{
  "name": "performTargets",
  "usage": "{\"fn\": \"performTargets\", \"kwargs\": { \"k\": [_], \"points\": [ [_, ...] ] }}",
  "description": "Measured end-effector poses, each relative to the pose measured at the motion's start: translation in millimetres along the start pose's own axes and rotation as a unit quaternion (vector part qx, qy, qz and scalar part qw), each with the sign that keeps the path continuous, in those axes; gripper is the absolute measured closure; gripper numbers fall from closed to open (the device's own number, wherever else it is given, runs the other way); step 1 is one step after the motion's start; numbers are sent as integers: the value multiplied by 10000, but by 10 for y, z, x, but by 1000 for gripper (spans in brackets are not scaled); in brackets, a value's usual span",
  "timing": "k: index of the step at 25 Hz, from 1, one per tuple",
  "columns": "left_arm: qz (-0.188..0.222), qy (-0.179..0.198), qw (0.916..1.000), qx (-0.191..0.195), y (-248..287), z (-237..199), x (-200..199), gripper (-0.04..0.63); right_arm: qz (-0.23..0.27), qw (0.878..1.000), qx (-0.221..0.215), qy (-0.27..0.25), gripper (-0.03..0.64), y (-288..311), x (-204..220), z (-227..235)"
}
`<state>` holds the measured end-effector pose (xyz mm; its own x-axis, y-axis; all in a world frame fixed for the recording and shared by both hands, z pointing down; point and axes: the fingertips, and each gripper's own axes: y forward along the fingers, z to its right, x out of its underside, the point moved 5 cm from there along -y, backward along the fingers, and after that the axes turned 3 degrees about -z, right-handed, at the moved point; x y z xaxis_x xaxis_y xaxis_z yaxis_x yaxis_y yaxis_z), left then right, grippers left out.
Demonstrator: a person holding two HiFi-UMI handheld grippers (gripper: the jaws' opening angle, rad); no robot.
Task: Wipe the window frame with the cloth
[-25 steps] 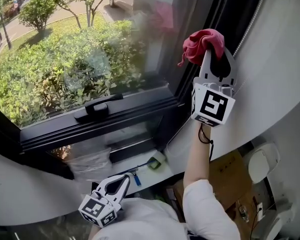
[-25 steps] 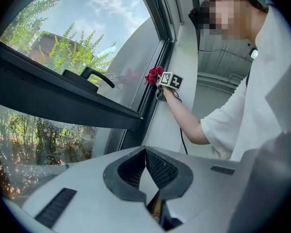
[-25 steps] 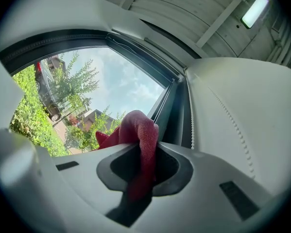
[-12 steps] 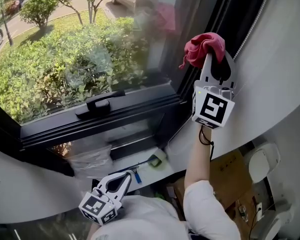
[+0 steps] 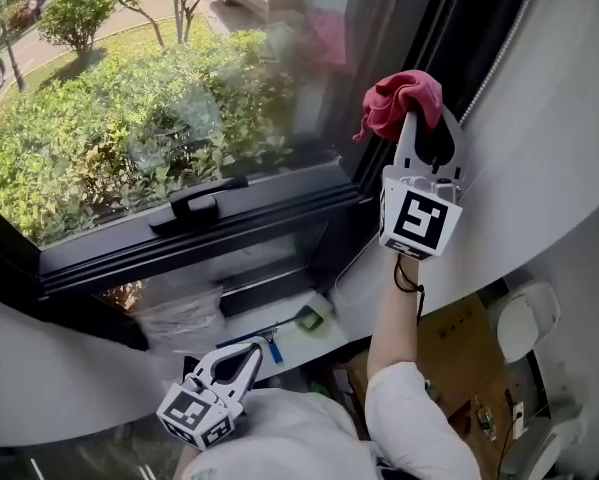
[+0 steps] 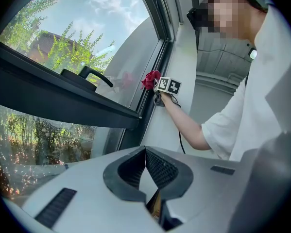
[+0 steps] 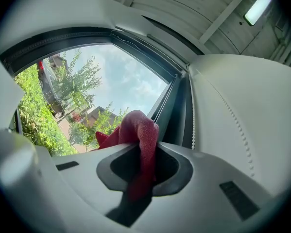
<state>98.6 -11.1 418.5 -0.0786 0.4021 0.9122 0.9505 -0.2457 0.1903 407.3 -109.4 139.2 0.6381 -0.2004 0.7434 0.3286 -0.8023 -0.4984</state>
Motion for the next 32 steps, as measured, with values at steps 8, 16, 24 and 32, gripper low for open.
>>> {"fn": "performTargets", "kwargs": {
  "k": [8,16,24,32],
  "points": [
    [-6,-11,10000,-25,-5,-10,10,585,-46,10000,-51,-16,551,-65,99,-58],
    [-3,-4,10000,-49,7,4,5,585,-43,9999,-108,4,551,-124,186,-95],
    [9,14,10000,-61,21,7,-12,585,-38,9998,-169,11,551,-174,255,-133],
    [-10,27,10000,-61,44,17,-18,586,-149,9996,-226,-38,551,-211,304,-148]
  ]
}}
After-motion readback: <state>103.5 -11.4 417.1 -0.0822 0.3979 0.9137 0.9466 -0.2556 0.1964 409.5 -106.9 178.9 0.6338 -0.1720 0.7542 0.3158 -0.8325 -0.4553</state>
